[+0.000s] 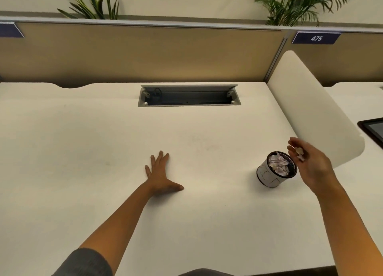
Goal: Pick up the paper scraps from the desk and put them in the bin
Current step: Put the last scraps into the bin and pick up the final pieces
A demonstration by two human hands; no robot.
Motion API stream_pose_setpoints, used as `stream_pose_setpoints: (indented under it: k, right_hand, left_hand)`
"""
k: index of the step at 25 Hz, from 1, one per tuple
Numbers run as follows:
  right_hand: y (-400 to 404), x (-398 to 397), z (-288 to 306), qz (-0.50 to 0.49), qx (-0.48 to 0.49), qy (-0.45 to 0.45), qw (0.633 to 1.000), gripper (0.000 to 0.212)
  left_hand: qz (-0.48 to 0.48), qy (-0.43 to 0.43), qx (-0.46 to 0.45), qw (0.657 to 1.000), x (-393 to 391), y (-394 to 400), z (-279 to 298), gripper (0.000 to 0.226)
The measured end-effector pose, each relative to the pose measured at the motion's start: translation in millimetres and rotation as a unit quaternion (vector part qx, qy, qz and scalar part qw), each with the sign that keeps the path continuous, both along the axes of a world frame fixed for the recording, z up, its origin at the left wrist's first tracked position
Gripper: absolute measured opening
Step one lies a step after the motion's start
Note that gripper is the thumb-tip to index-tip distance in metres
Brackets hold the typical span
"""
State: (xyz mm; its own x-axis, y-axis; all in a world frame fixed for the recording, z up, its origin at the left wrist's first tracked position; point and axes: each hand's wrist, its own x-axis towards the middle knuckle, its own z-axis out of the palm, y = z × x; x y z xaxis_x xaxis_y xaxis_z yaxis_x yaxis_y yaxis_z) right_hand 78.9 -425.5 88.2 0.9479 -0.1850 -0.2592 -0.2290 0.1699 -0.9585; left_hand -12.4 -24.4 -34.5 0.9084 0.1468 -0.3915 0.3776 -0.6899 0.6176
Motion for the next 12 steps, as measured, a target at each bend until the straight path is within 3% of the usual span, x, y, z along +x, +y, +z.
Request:
stream_pose_setpoints:
  k: [7,9,12]
  right_hand:
    - [-9,-4,-12,0.052,-0.044,0.027,0.997,0.033]
    - [-13,-8,-12,0.067,-0.13,0.019,0.989,0.038]
    - [-13,-17,-14,0.073,-0.325,-0.015,0.943,0.031]
  left_hand:
    - [0.007,-0.002,-0.005,1.0,1,1,-3,0.135]
    - [0.006,-0.004,-0.007,1.0,1,2,-4,0.134]
    - [0.008,-0.007,-0.004,1.0,2,2,-3,0.135]
